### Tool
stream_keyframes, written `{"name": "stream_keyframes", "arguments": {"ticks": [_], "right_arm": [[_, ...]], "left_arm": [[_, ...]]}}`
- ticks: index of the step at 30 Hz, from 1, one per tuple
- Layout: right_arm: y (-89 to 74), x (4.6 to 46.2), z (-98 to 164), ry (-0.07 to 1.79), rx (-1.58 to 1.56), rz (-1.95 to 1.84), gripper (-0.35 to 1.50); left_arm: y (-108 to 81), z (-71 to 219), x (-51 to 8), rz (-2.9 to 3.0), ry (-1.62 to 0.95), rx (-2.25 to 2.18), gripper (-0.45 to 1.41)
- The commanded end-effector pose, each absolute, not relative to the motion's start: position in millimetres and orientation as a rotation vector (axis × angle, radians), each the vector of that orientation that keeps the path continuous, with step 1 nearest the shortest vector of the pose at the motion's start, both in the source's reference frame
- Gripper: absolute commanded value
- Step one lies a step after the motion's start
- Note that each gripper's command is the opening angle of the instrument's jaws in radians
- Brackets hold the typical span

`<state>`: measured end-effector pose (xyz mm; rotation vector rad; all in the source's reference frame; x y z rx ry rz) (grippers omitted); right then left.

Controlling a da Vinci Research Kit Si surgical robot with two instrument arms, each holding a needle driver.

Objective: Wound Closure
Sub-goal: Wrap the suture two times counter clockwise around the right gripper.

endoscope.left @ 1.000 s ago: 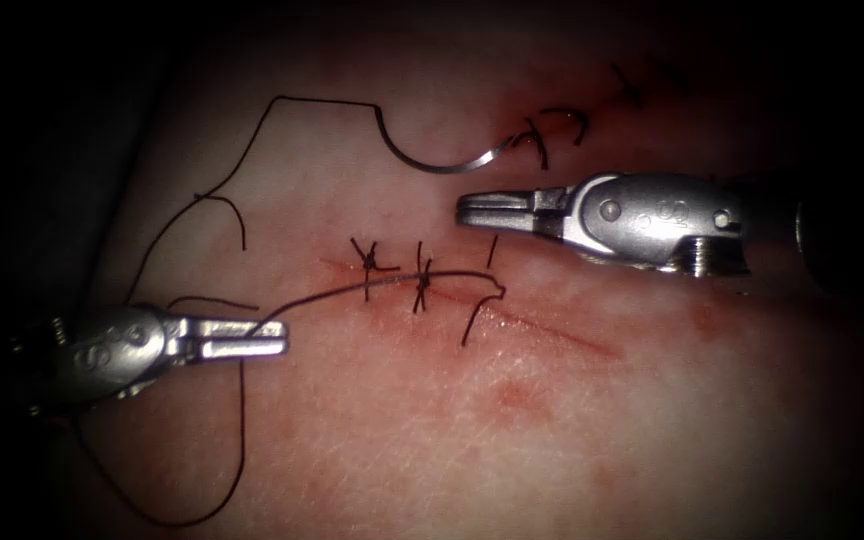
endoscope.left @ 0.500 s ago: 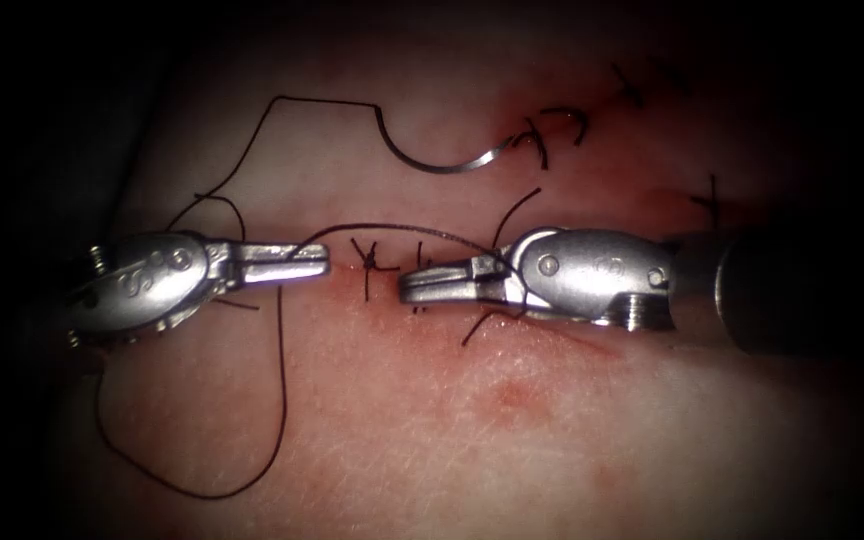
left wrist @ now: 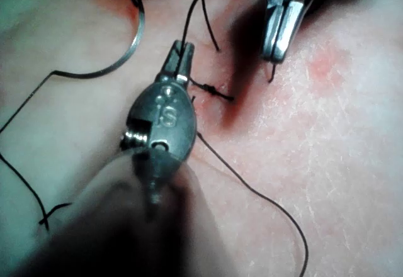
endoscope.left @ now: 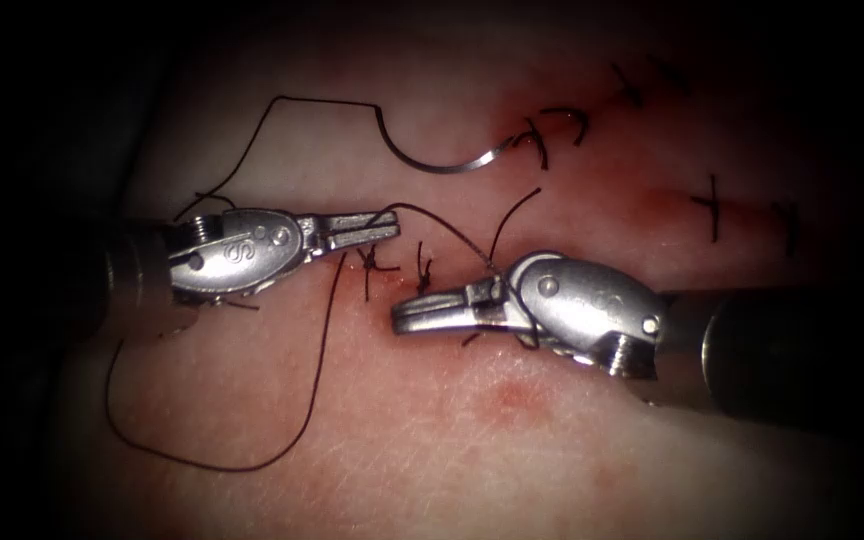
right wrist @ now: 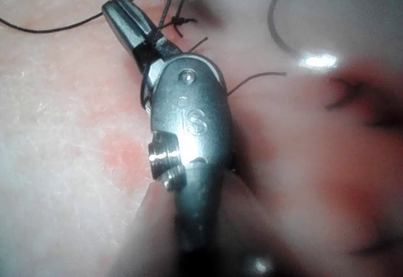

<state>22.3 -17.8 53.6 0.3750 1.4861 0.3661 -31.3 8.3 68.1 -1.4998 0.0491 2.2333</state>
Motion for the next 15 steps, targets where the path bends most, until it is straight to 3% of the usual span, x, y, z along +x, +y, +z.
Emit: {"name": "stream_keyframes", "arguments": {"ticks": [1, 15], "right_arm": [[-18.5, 23.2, 54.3, 1.506, 0.382, 0.384, -0.35], [-17.0, 22.9, 52.3, 1.695, 0.328, 0.647, -0.35]], "left_arm": [[8.3, 69.6, -32.3, 2.242, 0.048, -1.495, -0.45], [5.0, 73.7, -36.1, 2.329, 0.060, -1.460, -0.45]]}}
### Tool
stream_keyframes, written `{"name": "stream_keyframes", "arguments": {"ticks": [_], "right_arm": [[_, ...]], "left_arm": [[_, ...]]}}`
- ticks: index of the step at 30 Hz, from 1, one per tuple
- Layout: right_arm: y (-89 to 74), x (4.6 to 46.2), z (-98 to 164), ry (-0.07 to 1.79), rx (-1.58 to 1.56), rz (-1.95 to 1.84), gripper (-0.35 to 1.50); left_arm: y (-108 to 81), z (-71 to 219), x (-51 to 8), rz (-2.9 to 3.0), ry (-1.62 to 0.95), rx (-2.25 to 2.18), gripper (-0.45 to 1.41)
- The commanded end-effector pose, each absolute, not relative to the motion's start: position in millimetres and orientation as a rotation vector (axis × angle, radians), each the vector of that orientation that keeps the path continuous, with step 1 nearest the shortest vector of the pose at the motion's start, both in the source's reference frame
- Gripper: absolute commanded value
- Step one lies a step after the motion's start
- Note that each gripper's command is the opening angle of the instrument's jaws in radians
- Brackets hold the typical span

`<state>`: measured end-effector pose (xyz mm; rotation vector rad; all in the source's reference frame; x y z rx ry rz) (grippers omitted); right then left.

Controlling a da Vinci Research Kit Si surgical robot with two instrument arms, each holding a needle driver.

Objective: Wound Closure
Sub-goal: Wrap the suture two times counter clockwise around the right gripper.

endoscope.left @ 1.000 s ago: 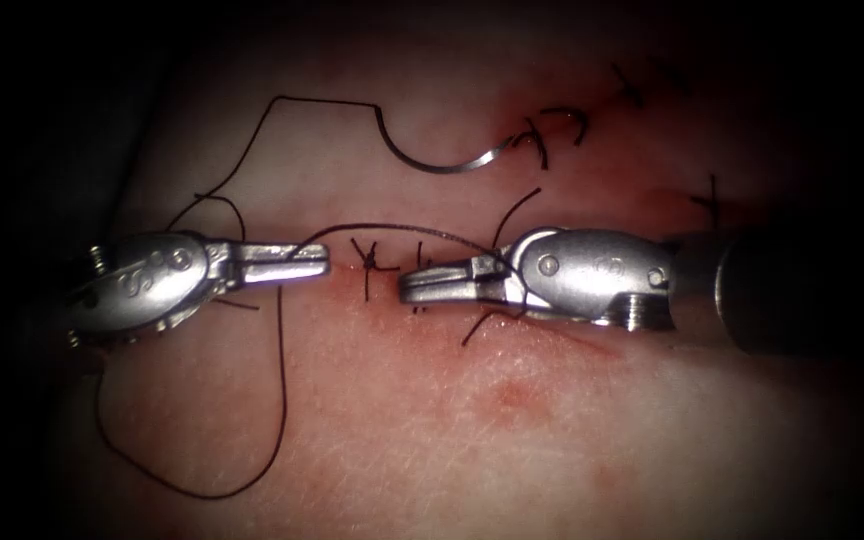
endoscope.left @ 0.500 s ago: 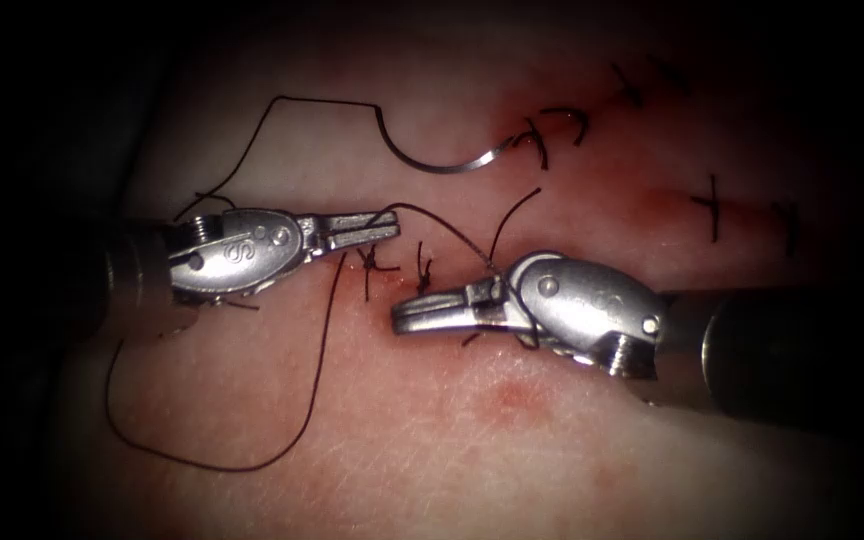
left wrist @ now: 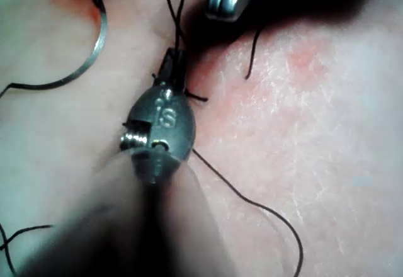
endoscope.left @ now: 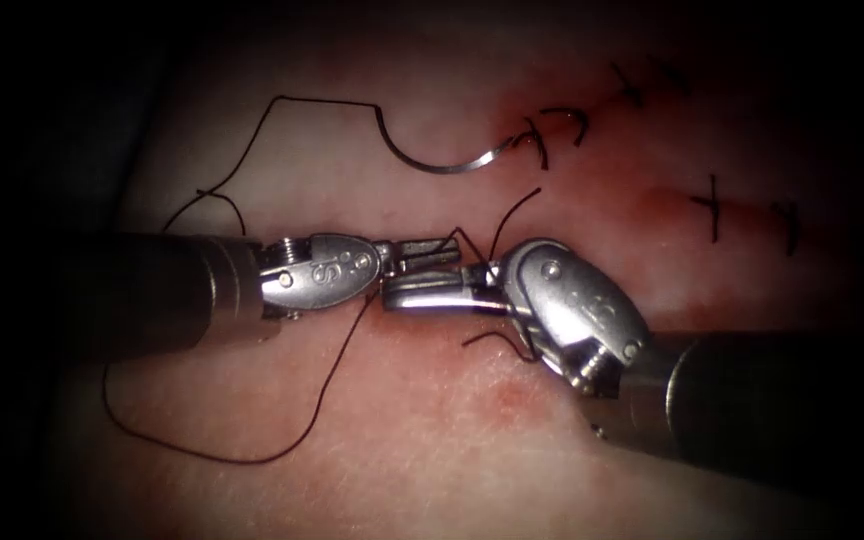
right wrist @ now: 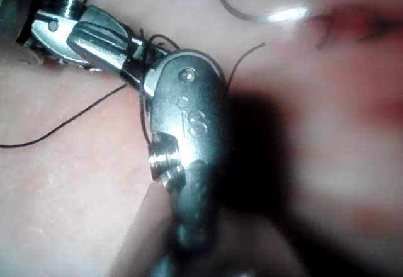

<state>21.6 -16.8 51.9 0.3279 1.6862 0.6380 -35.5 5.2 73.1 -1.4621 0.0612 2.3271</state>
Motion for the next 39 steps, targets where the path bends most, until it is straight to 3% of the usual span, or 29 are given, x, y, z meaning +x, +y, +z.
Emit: {"name": "stream_keyframes", "arguments": {"ticks": [1, 7, 8, 9, 10, 13, 14, 39], "right_arm": [[-17.0, 22.9, 52, 1.695, 0.328, 0.647, -0.35], [-16.8, 23.1, 52, 1.696, 0.217, 0.816, -0.35], [-16.8, 23.1, 52, 1.686, 0.169, 0.862, 0.05], [-16.8, 23.1, 52, 1.686, 0.169, 0.862, 0.05], [-16.7, 23.1, 53, 1.680, 0.157, 0.872, 0.37], [-16.6, 22.9, 53, 1.627, 0.109, 0.921, 0.81], [-16.5, 22.8, 53, 1.583, 0.077, 0.943, 1.08], [-19.9, 22.7, 60, 1.070, 0.077, 0.748, 1.19]], "left_arm": [[5.0, 74, -36.1, 2.329, 0.060, -1.460, -0.45], [2.1, 73, -36.7, 2.372, 0.080, -1.427, -0.45], [0.8, 72, -37.0, 2.393, 0.104, -1.415, -0.45], [0.8, 72, -37.0, 2.393, 0.104, -1.415, -0.45], [0.5, 72, -37.1, 2.405, 0.116, -1.410, -0.45], [-0.2, 70, -37.3, 2.421, 0.129, -1.401, -0.45], [-0.6, 70, -37.5, 2.437, 0.143, -1.394, -0.45], [-1.9, 59, -35.7, 2.577, 0.167, -1.382, -0.45]]}}
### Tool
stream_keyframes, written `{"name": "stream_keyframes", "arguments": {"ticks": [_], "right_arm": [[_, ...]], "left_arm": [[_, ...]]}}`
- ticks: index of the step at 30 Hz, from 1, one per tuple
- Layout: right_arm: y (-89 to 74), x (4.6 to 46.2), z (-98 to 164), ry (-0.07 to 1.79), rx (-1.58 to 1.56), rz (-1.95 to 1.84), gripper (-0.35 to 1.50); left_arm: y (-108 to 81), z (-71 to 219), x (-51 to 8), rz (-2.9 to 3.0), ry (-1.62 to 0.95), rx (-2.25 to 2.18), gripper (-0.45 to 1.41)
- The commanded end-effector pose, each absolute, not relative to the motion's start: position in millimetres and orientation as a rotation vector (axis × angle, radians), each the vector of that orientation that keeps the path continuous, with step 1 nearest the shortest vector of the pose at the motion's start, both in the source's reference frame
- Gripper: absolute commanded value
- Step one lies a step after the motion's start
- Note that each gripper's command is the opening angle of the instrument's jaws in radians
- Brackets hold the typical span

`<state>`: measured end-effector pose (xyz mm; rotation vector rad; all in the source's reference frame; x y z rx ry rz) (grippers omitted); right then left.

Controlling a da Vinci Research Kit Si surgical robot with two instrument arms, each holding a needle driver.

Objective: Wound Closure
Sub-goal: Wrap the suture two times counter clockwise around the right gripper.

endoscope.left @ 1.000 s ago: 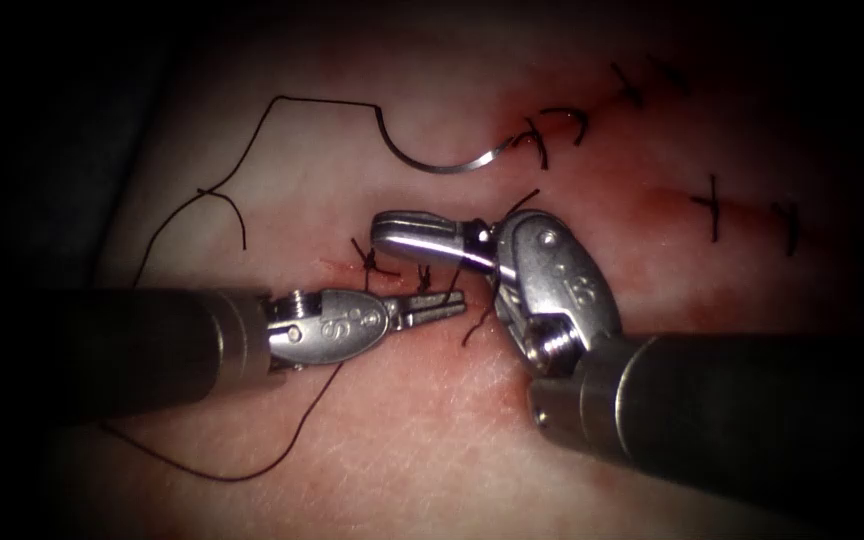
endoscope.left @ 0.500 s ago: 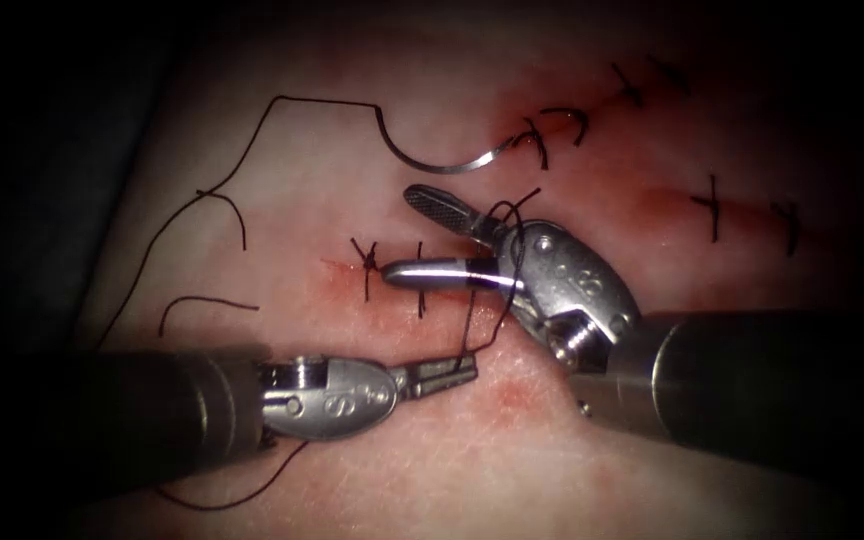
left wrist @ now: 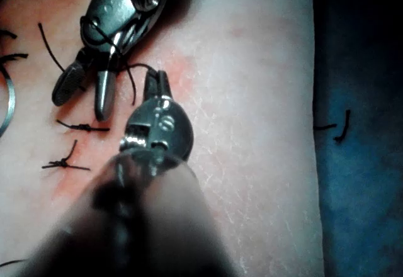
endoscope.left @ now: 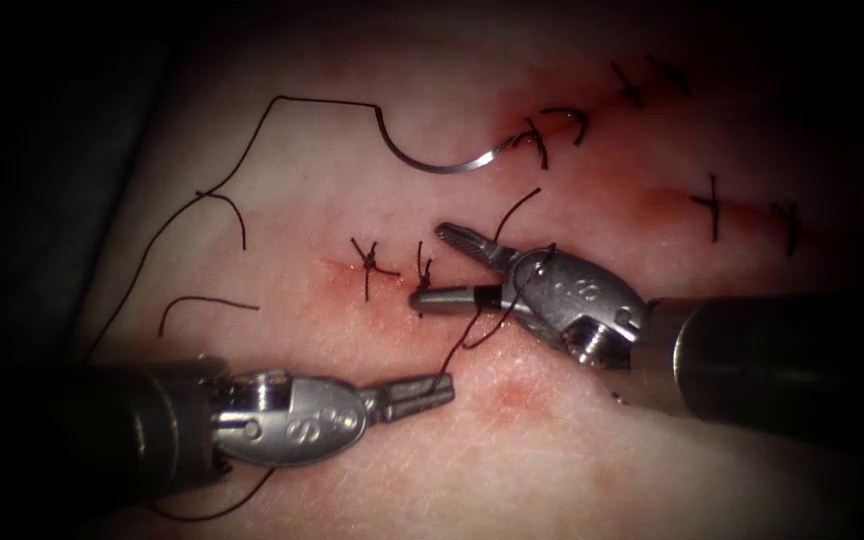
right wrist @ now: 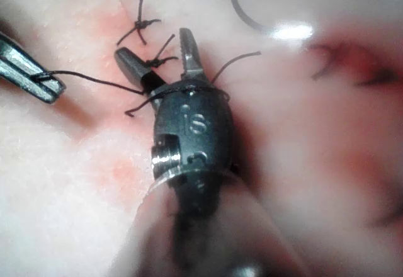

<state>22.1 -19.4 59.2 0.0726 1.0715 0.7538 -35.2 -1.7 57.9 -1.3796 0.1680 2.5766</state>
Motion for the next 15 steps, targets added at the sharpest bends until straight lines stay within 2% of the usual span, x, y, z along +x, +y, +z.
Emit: {"name": "stream_keyframes", "arguments": {"ticks": [1, 15], "right_arm": [[-20.1, 22.8, 60.4, 1.062, 0.085, 0.738, 1.21], [-22.3, 23.9, 59.1, 1.146, 0.196, 0.616, 1.18]], "left_arm": [[-1.6, 58.1, -35.5, 2.583, 0.171, -1.389, -0.45], [4.2, 55.5, -32.0, 2.610, 0.258, -1.430, -0.45]]}}
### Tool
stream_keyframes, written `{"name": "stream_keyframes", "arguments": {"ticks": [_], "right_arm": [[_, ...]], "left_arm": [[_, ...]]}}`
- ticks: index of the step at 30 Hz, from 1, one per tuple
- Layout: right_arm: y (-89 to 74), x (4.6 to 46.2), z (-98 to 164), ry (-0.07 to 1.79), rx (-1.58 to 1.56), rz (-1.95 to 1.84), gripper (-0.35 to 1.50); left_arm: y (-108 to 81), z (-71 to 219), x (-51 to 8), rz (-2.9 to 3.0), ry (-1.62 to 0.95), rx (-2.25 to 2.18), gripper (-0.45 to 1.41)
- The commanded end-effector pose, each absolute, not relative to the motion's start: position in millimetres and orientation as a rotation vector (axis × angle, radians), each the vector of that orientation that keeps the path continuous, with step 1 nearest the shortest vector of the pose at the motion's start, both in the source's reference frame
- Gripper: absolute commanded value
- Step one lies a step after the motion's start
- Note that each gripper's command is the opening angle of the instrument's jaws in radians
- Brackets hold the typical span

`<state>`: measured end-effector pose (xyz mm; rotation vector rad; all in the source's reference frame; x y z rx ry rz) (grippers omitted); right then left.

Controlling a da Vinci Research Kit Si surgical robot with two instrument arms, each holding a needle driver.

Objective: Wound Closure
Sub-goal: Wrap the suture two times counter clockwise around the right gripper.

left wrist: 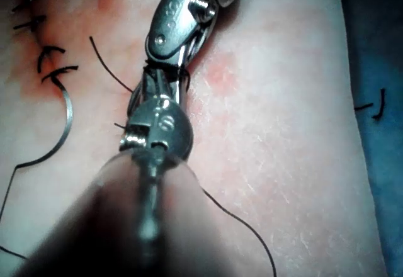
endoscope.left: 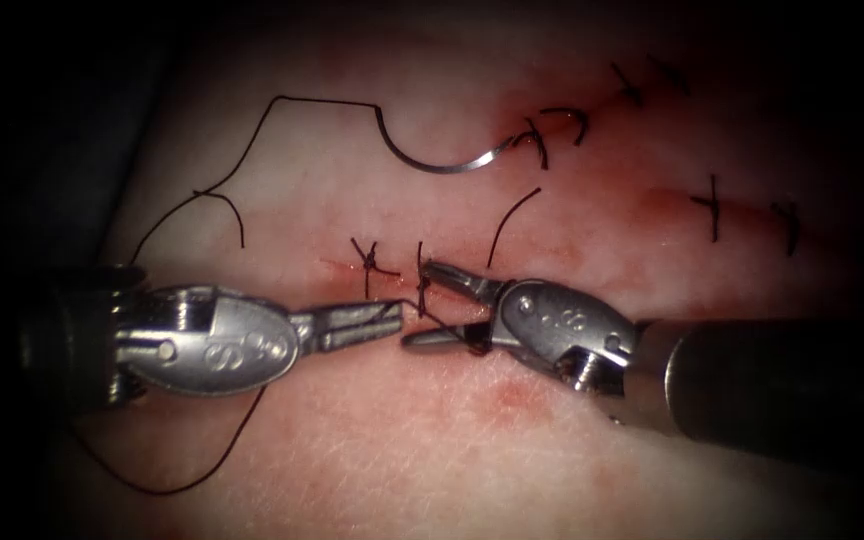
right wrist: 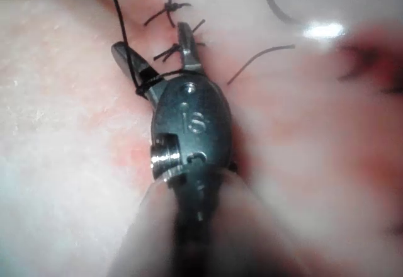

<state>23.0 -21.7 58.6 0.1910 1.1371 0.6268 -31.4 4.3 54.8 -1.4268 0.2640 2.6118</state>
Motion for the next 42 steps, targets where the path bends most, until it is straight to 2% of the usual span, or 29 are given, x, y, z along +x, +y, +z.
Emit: {"name": "stream_keyframes", "arguments": {"ticks": [1, 7, 14, 18, 24, 29, 30, 33, 34, 35, 36, 37, 42], "right_arm": [[-22.6, 24.1, 59, 1.170, 0.216, 0.598, 1.18], [-22.6, 24.2, 58, 1.271, 0.209, 0.586, 1.16], [-22.7, 24.1, 58, 1.354, 0.269, 0.519, 1.06], [-22.5, 23.7, 58, 1.402, 0.309, 0.474, 0.89], [-22.4, 23.5, 58, 1.524, 0.345, 0.430, 0.93], [-21.7, 23.2, 58, 1.704, 0.361, 0.479, 0.96], [-21.5, 23.2, 58, 1.735, 0.361, 0.494, 0.88], [-21.2, 23.1, 58, 1.802, 0.343, 0.560, 0.89], [-21.0, 22.9, 58, 1.807, 0.219, 0.737, 0.84], [-21.0, 22.9, 58, 1.807, 0.219, 0.737, 0.84], [-20.9, 22.7, 58, 1.804, 0.168, 0.827, 0.66], [-20.8, 22.5, 58, 1.803, 0.158, 0.845, 0.61], [-20.3, 21.5, 58, 1.797, 0.143, 0.888, 0.52]], "left_arm": [[5.2, 56, -31.9, 2.615, 0.257, -1.428, -0.45], [7.0, 58, -32.7, 2.623, 0.241, -1.412, -0.45], [8.7, 63, -34.2, 2.699, 0.127, -1.394, -0.45], [9.1, 65, -34.5, 2.739, 0.064, -1.388, -0.45], [9.2, 66, -34.3, 2.779, -0.015, -1.406, -0.45], [8.5, 68, -34.2, 2.798, -0.044, -1.435, -0.45], [8.3, 68, -34.3, 2.798, -0.052, -1.437, -0.45], [7.7, 69, -34.3, 2.796, -0.056, -1.439, -0.45], [7.1, 69, -34.3, 2.787, -0.069, -1.447, -0.45], [7.1, 69, -34.3, 2.787, -0.069, -1.447, -0.45], [6.4, 70, -34.3, 2.778, -0.070, -1.446, -0.45], [6.1, 70, -34.4, 2.769, -0.075, -1.448, -0.45], [4.5, 71, -34.6, 2.747, -0.083, -1.470, -0.45]]}}
